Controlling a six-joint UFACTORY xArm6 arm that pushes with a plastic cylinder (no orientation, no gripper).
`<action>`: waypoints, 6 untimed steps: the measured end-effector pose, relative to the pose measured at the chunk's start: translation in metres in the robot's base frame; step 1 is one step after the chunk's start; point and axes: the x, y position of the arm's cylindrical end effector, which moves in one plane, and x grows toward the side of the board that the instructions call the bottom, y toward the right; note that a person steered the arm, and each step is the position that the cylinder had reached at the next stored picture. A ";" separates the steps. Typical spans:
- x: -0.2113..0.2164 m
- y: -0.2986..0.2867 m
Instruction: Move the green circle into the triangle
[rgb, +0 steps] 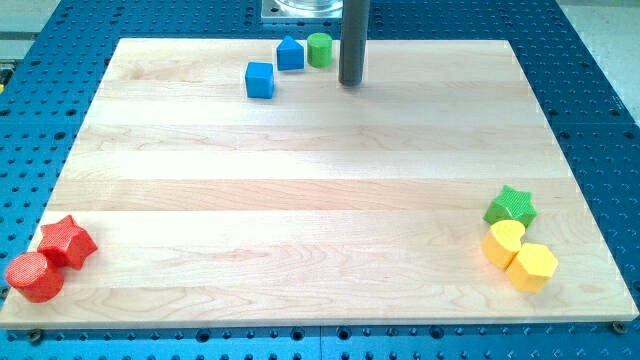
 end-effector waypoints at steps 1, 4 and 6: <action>-0.039 0.018; -0.054 -0.097; -0.058 -0.125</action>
